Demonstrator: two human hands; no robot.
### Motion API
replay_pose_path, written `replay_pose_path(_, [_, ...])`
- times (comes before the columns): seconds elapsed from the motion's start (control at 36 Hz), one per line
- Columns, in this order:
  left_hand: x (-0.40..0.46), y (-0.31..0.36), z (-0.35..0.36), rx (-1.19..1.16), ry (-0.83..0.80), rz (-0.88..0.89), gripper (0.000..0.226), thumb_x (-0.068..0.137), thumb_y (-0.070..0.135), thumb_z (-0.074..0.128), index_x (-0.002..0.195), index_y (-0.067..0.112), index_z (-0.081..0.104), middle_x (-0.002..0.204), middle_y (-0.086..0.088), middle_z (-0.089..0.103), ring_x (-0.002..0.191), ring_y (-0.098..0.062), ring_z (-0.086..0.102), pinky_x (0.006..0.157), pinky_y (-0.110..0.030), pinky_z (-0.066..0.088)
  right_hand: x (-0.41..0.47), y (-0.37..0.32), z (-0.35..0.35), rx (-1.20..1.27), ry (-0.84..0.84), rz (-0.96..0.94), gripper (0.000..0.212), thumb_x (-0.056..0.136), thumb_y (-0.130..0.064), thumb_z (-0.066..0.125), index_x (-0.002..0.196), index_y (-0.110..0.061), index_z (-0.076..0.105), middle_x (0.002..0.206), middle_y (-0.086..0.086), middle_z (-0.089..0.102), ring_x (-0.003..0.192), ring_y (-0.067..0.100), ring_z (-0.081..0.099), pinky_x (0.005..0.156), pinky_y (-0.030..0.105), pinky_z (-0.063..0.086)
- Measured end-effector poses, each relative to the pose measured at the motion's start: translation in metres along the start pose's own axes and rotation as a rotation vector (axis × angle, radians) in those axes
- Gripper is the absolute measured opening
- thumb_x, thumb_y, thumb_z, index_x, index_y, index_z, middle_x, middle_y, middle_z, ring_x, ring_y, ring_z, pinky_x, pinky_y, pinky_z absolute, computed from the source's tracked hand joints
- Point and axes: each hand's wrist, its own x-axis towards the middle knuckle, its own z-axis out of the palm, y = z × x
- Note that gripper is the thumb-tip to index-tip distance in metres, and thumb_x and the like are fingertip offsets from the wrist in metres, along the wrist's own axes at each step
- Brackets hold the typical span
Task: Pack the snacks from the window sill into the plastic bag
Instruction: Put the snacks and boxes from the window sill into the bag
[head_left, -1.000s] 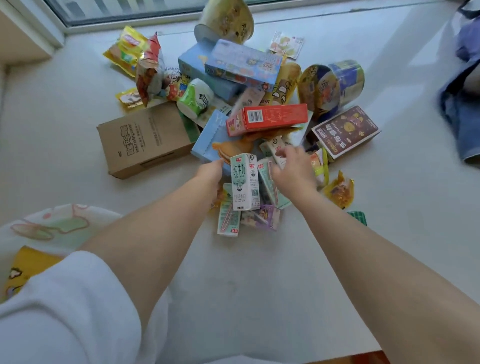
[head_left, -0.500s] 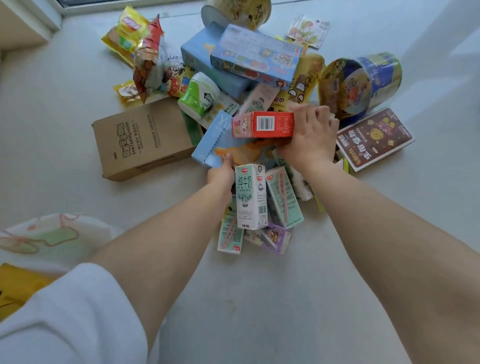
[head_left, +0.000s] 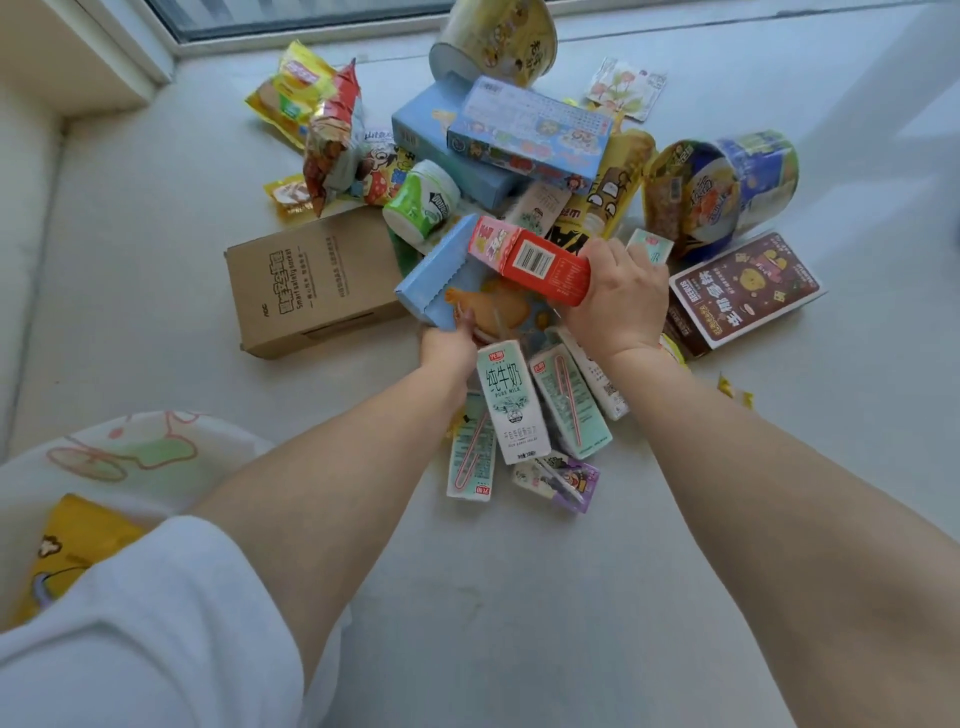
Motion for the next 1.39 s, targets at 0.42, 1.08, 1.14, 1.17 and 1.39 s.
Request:
replay_pose_path(0.42, [-0.056,0.026,-0.083,-0.008,0.233,0.338,0.043,0.096,0.031,0.051,0.128,0.007,0.034,0.121,-0.014,0.056,0.108,-0.032,0.056,0.078,-0.033,0.04,-0.043,-0.059,-0.071,0.815,-0.22,0.488,0.041,0.07,-0.039,0.079,0.103,-0.028,0.056,0.098,-0.009,0.061,0.096,0.017,0.059,0.09,0.038,0.05])
replay_pose_path(1.08, [-0.114,-0.023,-0.258,-0.081,0.311,0.575,0.043,0.095,0.037,0.051,0.123,0.006,0.04,0.098,-0.003,0.054,0.086,-0.019,0.053,0.066,-0.024,0.041,-0.156,-0.179,-0.074,1.226,-0.593,0.491,0.034,0.075,-0.032,0.076,0.104,-0.022,0.06,0.108,0.005,0.068,0.099,0.023,0.065,0.087,0.037,0.052])
replay_pose_path(1.14, [-0.117,-0.027,-0.276,-0.068,0.311,0.62,0.041,0.095,0.036,0.052,0.121,0.006,0.042,0.096,-0.003,0.054,0.083,-0.018,0.053,0.058,-0.018,0.04,-0.165,-0.195,-0.073,1.215,-0.636,0.457,0.037,0.074,-0.033,0.076,0.105,-0.023,0.059,0.111,0.004,0.067,0.102,0.023,0.064,0.088,0.037,0.051])
replay_pose_path(1.17, [-0.118,-0.029,-0.285,-0.056,0.309,0.635,0.04,0.094,0.036,0.053,0.119,0.007,0.043,0.093,-0.002,0.054,0.081,-0.017,0.052,0.056,-0.014,0.039,-0.17,-0.203,-0.073,1.211,-0.662,0.433,0.036,0.074,-0.034,0.075,0.105,-0.023,0.059,0.111,0.004,0.067,0.103,0.022,0.063,0.088,0.036,0.05])
replay_pose_path(1.39, [-0.129,-0.044,-0.372,0.013,0.351,0.709,0.04,0.078,0.027,0.075,0.1,0.016,0.043,0.088,-0.001,0.058,0.082,-0.024,0.06,0.066,-0.03,0.05,-0.2,-0.264,-0.068,1.16,-0.71,0.31,0.043,0.077,-0.03,0.073,0.116,-0.018,0.057,0.111,0.001,0.066,0.102,0.017,0.062,0.089,0.035,0.05])
